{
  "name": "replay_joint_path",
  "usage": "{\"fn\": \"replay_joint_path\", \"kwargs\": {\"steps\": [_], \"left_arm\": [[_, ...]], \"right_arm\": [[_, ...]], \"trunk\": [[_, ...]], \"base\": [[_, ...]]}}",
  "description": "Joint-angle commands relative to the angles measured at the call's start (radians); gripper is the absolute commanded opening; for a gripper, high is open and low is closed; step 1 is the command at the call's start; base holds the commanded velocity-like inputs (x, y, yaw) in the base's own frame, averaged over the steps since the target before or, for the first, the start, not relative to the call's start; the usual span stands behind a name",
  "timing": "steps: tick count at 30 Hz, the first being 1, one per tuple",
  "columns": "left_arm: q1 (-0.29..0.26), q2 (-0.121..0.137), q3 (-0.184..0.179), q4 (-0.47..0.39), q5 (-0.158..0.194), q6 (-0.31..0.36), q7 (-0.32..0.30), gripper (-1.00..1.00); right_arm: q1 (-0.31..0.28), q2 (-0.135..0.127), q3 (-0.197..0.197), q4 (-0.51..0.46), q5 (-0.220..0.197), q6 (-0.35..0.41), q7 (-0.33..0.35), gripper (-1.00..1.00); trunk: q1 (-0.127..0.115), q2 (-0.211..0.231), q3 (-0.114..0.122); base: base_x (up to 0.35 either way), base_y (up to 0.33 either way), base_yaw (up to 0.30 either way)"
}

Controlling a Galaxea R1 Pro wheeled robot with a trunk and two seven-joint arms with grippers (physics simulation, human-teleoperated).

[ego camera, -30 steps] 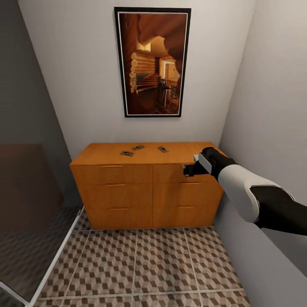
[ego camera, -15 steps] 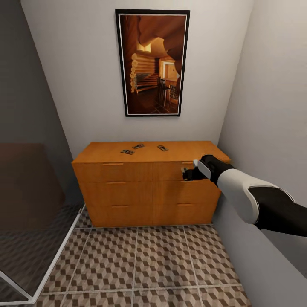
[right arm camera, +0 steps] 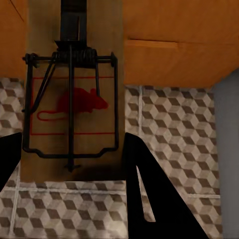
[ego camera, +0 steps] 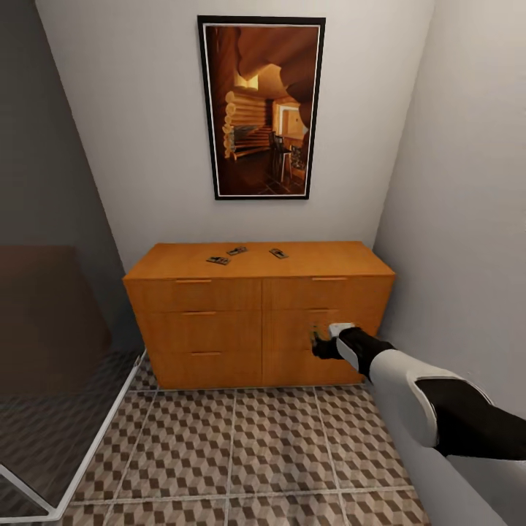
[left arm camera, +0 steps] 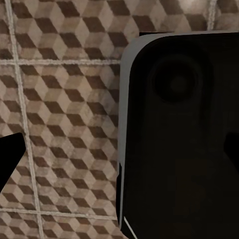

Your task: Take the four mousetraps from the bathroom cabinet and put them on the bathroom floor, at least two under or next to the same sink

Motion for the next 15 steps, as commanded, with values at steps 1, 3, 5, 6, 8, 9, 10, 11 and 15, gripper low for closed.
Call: {"fn": "replay_joint_path", "kwargs": {"steps": [1, 3, 5, 6, 8, 9, 10, 11, 15], "left_arm": [[0.001, 0.000, 0.006, -0.002, -0.003, -0.002, 0.001, 1.00], [0.001, 0.000, 0.006, -0.002, -0.003, -0.002, 0.001, 1.00], [0.001, 0.000, 0.006, -0.002, -0.003, -0.002, 0.001, 1.00], [0.001, 0.000, 0.006, -0.002, -0.003, -0.002, 0.001, 1.00], [0.001, 0.000, 0.006, -0.002, -0.003, -0.002, 0.001, 1.00], [0.001, -0.001, 0.006, -0.002, -0.003, -0.002, 0.001, 1.00], [0.001, 0.000, 0.006, -0.002, -0.003, -0.002, 0.001, 1.00], [0.001, 0.000, 0.006, -0.002, -0.003, -0.002, 0.001, 1.00], [0.001, 0.000, 0.006, -0.002, -0.004, -0.002, 0.001, 1.00]], "right_arm": [[0.014, 0.000, 0.000, -0.002, 0.005, -0.005, 0.002, -1.00], [0.058, 0.000, 0.000, -0.002, 0.006, -0.043, 0.003, -1.00], [0.089, 0.000, 0.000, -0.002, 0.006, -0.070, 0.003, -1.00], [0.107, 0.000, 0.000, -0.002, 0.006, -0.088, 0.003, -1.00], [0.139, 0.001, 0.000, -0.002, 0.006, -0.115, 0.005, -1.00], [0.155, 0.001, 0.000, -0.002, 0.006, -0.126, 0.005, -1.00], [0.170, 0.001, 0.000, -0.002, 0.006, -0.138, 0.006, -1.00], [0.177, 0.001, 0.000, -0.002, 0.006, -0.143, 0.007, -1.00], [0.230, 0.002, 0.000, -0.002, 0.006, -0.190, 0.008, -1.00]], "trunk": [[0.000, 0.000, -0.001], [0.000, 0.000, -0.001], [0.000, 0.000, -0.001], [0.000, 0.000, -0.001], [0.000, 0.000, -0.001], [0.000, 0.000, -0.001], [0.000, 0.000, -0.001], [0.000, 0.000, -0.001], [0.000, 0.000, -0.001]], "base": [[0.000, 0.000, 0.000], [0.000, 0.000, 0.000], [0.000, 0.000, 0.000], [0.000, 0.000, 0.000], [0.000, 0.000, 0.000], [0.000, 0.000, 0.000], [0.000, 0.000, 0.000], [0.000, 0.000, 0.000], [0.000, 0.000, 0.000]]}}
